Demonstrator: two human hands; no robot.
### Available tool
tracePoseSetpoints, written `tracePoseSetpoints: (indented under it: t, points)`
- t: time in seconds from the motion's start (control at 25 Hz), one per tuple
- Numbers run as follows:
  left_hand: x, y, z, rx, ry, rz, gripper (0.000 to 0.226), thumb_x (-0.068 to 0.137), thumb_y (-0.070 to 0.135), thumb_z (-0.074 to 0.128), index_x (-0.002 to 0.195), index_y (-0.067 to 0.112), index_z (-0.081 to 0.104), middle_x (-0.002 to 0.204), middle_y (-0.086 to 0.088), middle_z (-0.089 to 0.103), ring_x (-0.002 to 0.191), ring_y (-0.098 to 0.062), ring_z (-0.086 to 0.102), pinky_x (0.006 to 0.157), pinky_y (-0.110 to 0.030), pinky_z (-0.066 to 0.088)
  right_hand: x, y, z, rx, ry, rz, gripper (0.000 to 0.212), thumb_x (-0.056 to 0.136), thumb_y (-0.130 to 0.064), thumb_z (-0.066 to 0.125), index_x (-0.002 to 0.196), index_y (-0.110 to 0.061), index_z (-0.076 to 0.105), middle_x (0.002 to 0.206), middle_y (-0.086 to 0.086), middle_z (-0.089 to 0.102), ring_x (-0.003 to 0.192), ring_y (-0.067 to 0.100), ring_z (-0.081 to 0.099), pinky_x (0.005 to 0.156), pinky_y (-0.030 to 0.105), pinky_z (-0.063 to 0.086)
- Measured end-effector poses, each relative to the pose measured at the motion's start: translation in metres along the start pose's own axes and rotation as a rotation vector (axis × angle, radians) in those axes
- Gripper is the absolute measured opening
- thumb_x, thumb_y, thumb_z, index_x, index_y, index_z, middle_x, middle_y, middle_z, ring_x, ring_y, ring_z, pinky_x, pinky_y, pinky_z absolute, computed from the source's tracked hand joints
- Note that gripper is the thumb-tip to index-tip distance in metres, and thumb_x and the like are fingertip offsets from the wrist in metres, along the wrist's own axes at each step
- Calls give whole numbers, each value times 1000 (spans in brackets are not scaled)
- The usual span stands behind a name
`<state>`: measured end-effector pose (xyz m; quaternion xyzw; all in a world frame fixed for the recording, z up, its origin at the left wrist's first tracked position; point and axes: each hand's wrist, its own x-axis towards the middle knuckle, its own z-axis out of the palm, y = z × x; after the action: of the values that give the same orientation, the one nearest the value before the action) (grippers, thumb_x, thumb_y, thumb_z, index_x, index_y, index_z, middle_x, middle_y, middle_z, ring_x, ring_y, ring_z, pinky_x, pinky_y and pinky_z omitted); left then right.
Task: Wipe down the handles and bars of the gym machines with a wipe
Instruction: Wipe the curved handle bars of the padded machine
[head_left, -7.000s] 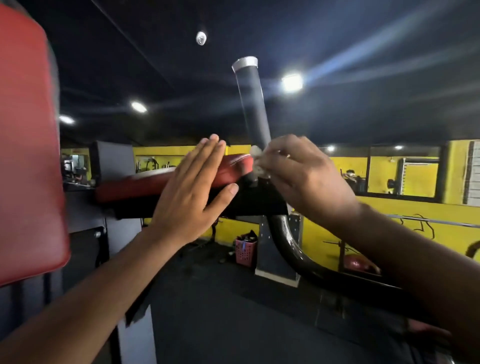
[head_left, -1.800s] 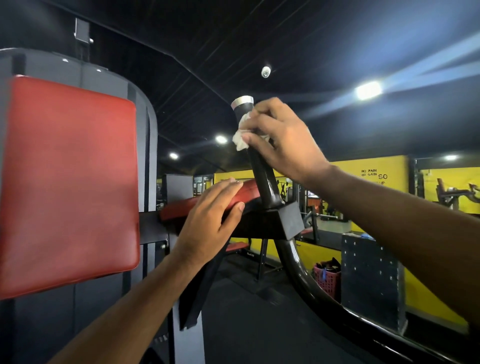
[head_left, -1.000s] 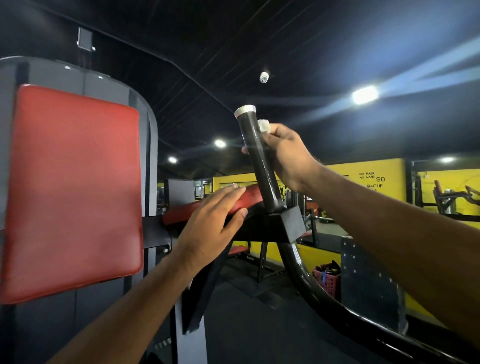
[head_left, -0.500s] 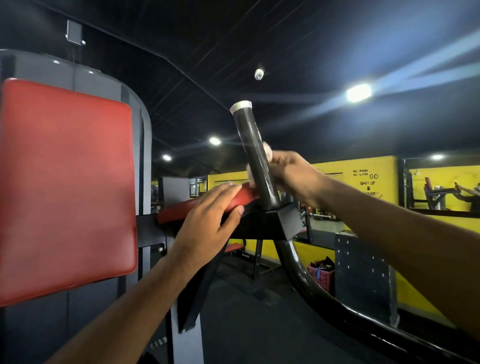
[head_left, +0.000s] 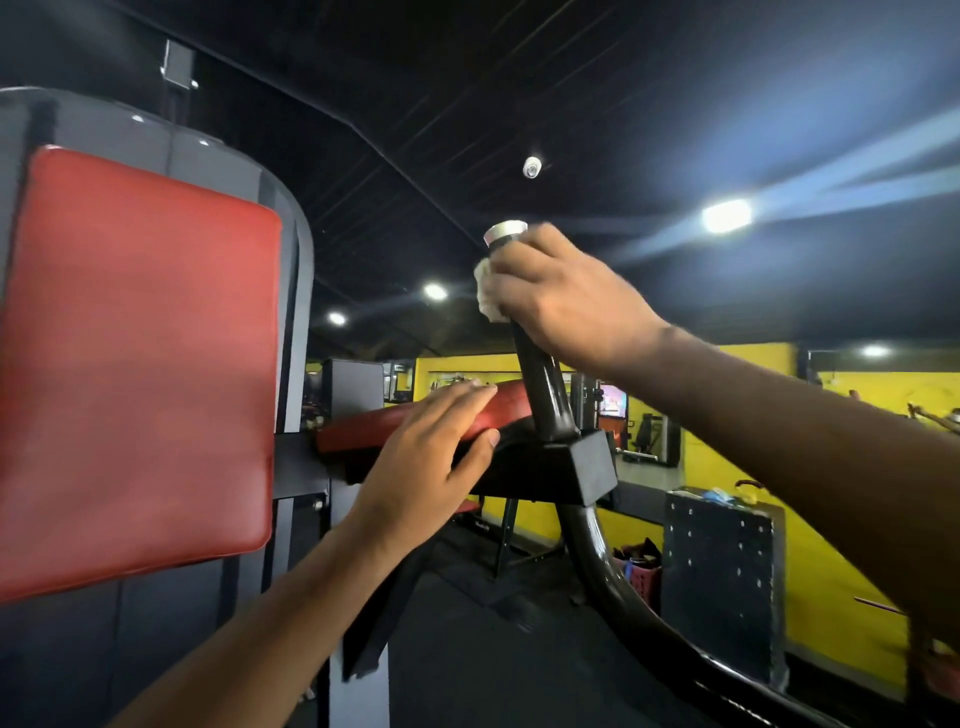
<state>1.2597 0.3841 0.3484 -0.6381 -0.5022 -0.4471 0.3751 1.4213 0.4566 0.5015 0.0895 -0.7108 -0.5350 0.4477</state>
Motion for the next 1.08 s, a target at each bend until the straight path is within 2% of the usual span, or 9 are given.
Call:
tracePoseSetpoints:
  t: [0.08,0.16,0.24,0.36,0.44,0.68,0.84,0.96,1.08]
  points:
    - [0,0,0,5,-10,3,50,99,39,46,144,17,45,144,3,48,132,8,26,109,-6,15,13,2,-1,-177,-25,-54,20,93,-8,50,101,-5,68,105,11,66,99,32,59,88,38,47]
    - [0,-2,-2,5,-13,10,50,99,39,46,144,17,46,145,2,47,132,8,26,108,-3,12,14,-4,1,-270,-158,-87,25,92,-6,45,100,-3,68,102,12,65,100,33,58,88,39,49]
    - [-1,-4,-3,9,-22,25,52,98,42,45,144,17,45,146,1,47,132,7,27,109,-5,14,12,-13,-2,-234,-294,-90,27,93,-8,42,103,-3,67,104,12,62,106,34,56,89,41,52]
    - [0,-5,-2,-3,-33,13,54,98,43,44,146,18,43,147,1,46,134,6,27,110,-11,19,13,-13,-10,-171,-352,-78,33,91,-7,36,102,-3,67,102,13,62,106,34,57,89,42,52]
    - [-1,-5,-2,-14,-28,2,54,98,43,45,146,17,43,147,1,46,135,4,29,111,-14,22,6,-17,-14,-173,-395,-158,26,89,-6,45,101,-5,68,104,13,63,106,33,58,90,42,52]
    - [-3,-2,-2,-36,-31,-39,53,99,39,49,146,17,42,149,1,44,139,-7,34,114,-28,31,-12,-32,-18,-113,-449,-192,40,92,-11,30,106,-9,68,110,10,64,114,31,56,95,41,50]
    - [-3,2,-2,-60,-45,-53,53,99,38,49,147,17,40,149,-1,44,139,-9,35,114,-32,34,-19,-29,-20,-100,-389,-61,31,94,-9,45,119,-7,62,119,12,59,123,33,51,97,42,50]
    - [-5,5,-4,-38,-60,-86,53,99,38,48,147,18,39,150,-1,42,140,-11,34,115,-31,30,-38,-48,-21,-73,-462,-169,38,93,-14,36,114,-8,67,117,11,61,120,30,52,96,41,50]
    - [-5,9,-7,-26,-68,-99,53,99,35,50,148,17,39,152,-1,39,141,-10,32,115,-28,26,-50,-40,-30,28,-390,-150,30,91,-13,50,114,-8,69,119,12,62,119,31,54,97,41,51]
